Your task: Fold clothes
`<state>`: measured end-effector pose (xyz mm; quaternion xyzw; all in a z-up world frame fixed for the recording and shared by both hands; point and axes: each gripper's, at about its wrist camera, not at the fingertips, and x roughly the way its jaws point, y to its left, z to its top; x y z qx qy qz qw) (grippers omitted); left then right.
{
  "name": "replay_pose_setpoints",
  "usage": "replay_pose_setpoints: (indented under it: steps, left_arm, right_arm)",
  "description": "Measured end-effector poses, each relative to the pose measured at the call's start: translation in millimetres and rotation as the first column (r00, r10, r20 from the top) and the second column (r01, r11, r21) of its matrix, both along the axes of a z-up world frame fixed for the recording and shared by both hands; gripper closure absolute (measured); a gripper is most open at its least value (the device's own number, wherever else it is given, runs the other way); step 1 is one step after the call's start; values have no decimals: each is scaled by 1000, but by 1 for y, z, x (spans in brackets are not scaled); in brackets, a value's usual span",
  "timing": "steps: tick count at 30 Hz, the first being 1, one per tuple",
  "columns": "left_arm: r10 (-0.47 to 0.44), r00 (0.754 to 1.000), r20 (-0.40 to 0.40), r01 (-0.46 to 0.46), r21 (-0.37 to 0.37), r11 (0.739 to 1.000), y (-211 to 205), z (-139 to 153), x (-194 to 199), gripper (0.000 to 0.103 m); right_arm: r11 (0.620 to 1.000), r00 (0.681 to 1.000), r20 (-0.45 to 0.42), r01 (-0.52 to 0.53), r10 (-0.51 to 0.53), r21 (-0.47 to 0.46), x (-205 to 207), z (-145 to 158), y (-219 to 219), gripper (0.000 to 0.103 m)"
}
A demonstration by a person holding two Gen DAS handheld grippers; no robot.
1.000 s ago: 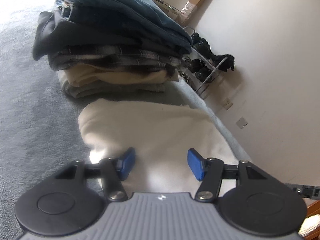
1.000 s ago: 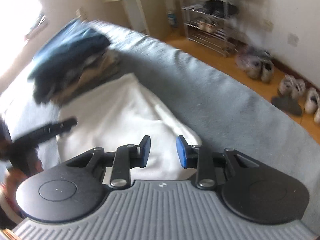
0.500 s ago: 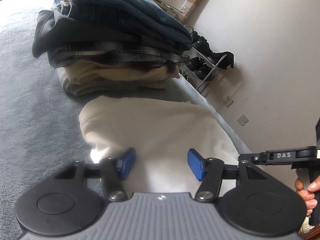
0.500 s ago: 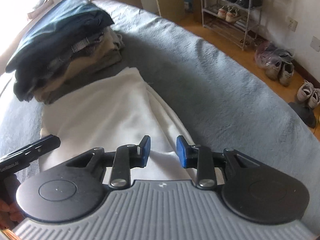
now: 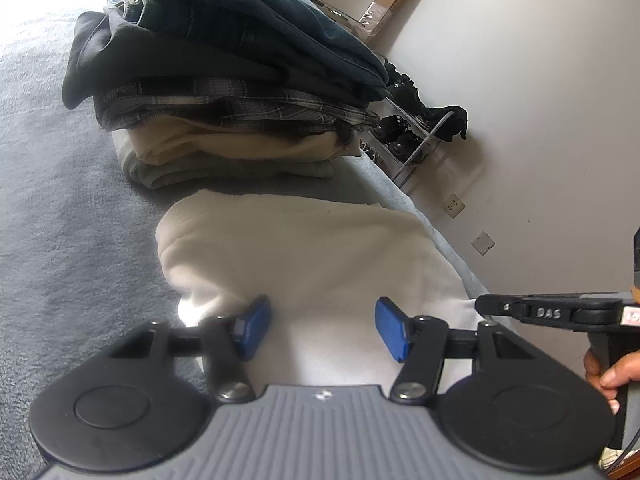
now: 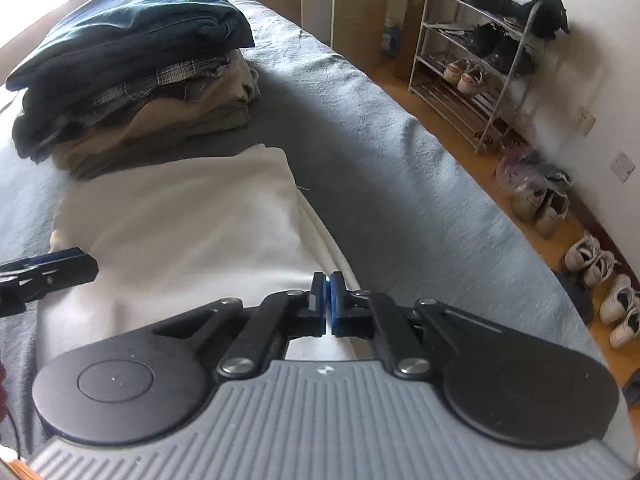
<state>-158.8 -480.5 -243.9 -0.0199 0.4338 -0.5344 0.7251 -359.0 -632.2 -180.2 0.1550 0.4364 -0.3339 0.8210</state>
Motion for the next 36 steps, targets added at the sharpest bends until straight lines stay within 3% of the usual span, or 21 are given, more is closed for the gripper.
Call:
replay_pose_setpoints:
  steps: [2,5,7,9,12,13,15,17,18,20,21,24,27,29,31,33,34,36]
  left_arm:
    - [-1,1000,9,1,1,1000,1,0,-2,44]
    - [-1,1000,18,1,2,1000,3,-1,-5,43]
    - [-3,1000,16,3,0,1000,5,-2,-5,43]
    - [-1,1000,9,1,-2,1000,5,-2,-4,43]
    - [5,1000,2,-5,-3,1000,4,-1,-3,43]
    - [7,1000,-2,-7,-4,1000,4,-1,-3,43]
    - [0,1000,-18,-1,-20,1000,5,0,-1,40]
    - [-24,999,-36,23,-51,998,9,4,3,40]
    - [-31,999,-41,29,-61,998,11,7,8,40]
    - [-35,998,-45,32,-71,997,12,14,20,39]
    - [-30,998,-48,26,-71,997,13,18,27,39]
    - [-8,997,-72,5,-49,999,19,35,52,39]
    - [-38,998,-51,36,-41,998,15,71,78,39]
    - [-64,997,-41,63,-30,998,10,93,92,38]
    - [-97,995,-30,97,-5,995,9,117,107,38]
    - [-112,994,17,112,36,993,13,137,120,38]
    - [-116,992,39,114,59,992,17,146,126,38]
    - [-120,990,71,112,105,988,25,161,138,38]
  right_arm:
    - [1000,1000,-22,-6,5,-27,3,-6,0,103]
    - [990,993,-86,68,-79,-123,4,-13,-3,103]
    - [985,990,-52,127,-134,-120,-7,-7,-9,103]
    - [986,990,28,142,-140,-84,-21,7,-7,102]
    - [999,989,148,14,-21,49,-39,26,7,101]
    - [997,991,136,-30,20,78,-42,24,11,101]
    - [996,999,30,-32,29,84,-47,11,14,102]
    - [994,986,-133,106,-104,5,-57,-5,6,101]
    - [978,965,-163,204,-207,-38,-68,-6,1,100]
    - [954,952,-76,296,-298,-40,-91,9,0,98]
    - [957,957,-16,291,-291,-17,-98,19,5,98]
    - [992,988,106,108,-113,58,-98,42,39,98]
    - [994,991,127,-64,52,87,-85,43,68,97]
    - [988,990,115,-94,80,122,-79,31,73,96]
    - [993,1000,23,-15,12,118,-79,10,69,96]
    - [988,988,-80,141,-136,67,-86,-5,59,96]
    - [974,971,-97,223,-218,38,-93,-5,54,95]
    - [958,959,-4,285,-285,42,-104,9,52,93]
